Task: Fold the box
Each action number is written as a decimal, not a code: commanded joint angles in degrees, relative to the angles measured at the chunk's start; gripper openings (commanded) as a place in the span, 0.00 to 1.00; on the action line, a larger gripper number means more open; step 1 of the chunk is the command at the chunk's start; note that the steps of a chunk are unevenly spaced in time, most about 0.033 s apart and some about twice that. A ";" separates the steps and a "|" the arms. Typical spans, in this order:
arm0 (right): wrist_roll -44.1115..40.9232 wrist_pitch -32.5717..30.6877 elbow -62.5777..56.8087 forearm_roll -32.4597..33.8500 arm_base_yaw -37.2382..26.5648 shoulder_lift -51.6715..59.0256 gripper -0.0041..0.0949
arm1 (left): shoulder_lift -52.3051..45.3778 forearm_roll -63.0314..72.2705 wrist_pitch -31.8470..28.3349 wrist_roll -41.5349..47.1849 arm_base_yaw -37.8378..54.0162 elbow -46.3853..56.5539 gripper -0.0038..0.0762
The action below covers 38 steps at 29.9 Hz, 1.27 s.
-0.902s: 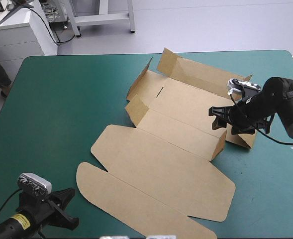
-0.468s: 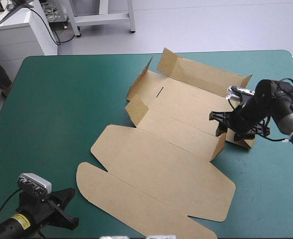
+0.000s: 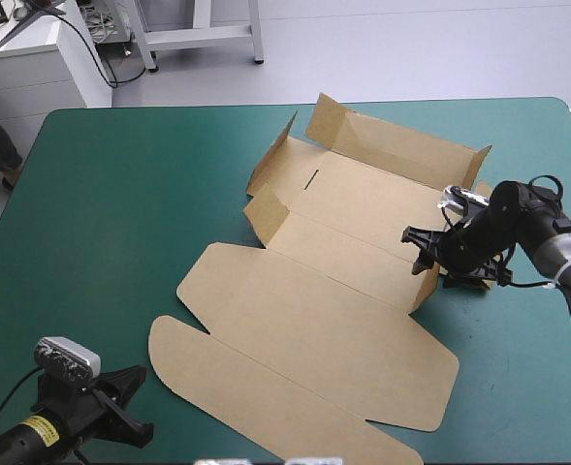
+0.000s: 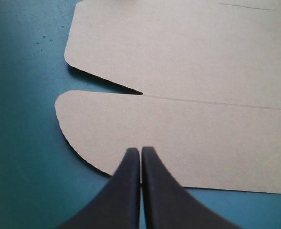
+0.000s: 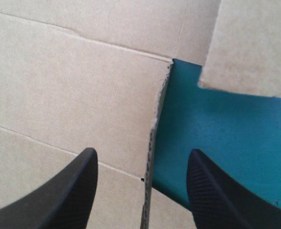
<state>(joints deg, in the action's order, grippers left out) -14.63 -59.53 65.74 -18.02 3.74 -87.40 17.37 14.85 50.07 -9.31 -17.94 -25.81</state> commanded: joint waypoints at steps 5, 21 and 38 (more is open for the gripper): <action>-3.46 1.84 1.06 -0.31 0.13 0.24 0.50 | 0.63 1.23 -3.68 0.08 0.05 -1.61 0.04; -3.51 -0.04 1.06 -0.94 0.13 -1.82 0.02 | 0.63 1.23 -3.68 0.08 0.05 -1.61 0.04; -4.78 -10.33 8.20 10.87 0.13 -2.99 0.02 | 0.63 1.23 -3.68 -0.10 0.05 -1.61 0.04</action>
<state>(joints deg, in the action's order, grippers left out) -19.38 -67.17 71.24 -11.44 3.74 -91.61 17.37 14.85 50.05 -9.31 -17.94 -25.81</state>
